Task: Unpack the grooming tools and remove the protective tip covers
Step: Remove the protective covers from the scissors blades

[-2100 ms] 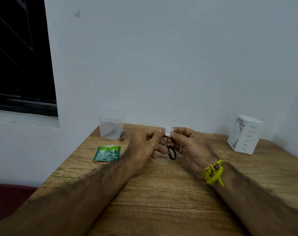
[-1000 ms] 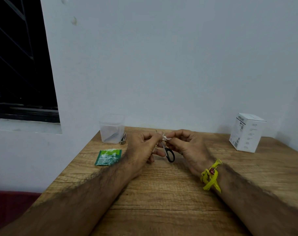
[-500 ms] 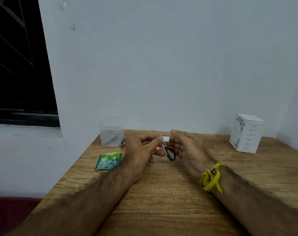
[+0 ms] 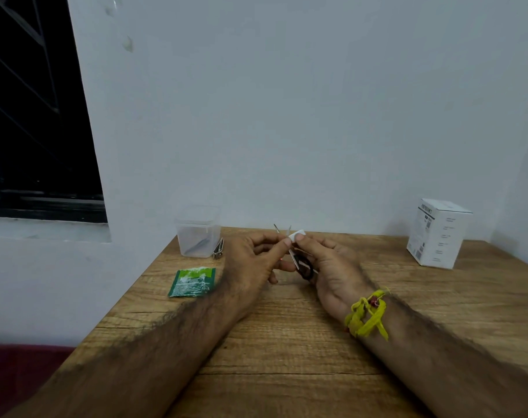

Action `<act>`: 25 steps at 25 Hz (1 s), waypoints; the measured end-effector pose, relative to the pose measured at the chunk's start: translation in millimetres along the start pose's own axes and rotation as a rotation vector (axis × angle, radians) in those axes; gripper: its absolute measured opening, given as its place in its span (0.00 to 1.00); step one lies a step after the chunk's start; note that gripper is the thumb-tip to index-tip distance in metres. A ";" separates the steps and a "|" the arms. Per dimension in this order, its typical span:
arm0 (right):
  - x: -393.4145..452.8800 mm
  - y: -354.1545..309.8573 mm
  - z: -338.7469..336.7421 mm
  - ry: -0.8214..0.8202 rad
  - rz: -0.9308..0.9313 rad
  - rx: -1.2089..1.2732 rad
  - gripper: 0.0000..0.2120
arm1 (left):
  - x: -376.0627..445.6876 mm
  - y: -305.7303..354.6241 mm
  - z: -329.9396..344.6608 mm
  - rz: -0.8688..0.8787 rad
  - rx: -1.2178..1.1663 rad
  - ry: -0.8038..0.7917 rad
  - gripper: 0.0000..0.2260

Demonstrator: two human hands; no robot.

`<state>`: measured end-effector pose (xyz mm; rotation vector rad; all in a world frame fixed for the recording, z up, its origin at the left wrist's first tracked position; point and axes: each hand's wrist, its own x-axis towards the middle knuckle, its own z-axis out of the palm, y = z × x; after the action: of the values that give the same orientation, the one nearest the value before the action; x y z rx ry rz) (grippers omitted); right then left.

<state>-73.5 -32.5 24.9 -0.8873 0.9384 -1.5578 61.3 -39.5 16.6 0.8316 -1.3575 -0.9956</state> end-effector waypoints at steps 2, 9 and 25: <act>1.3 -4.4 -2.5 0.084 -0.087 -0.011 0.04 | -0.4 -1.6 1.7 0.012 0.028 -0.048 0.06; 3.2 -7.9 -10.1 0.179 -0.706 -0.689 0.02 | 4.5 -8.3 2.4 -0.058 0.083 -0.076 0.18; 6.9 -5.0 -15.6 -0.033 -1.015 -1.084 0.04 | 1.3 -9.6 4.7 -0.117 0.001 -0.130 0.13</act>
<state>-90.7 -36.8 23.4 -2.4222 1.4397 -1.7535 55.7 -43.9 8.6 0.8675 -1.4324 -1.1565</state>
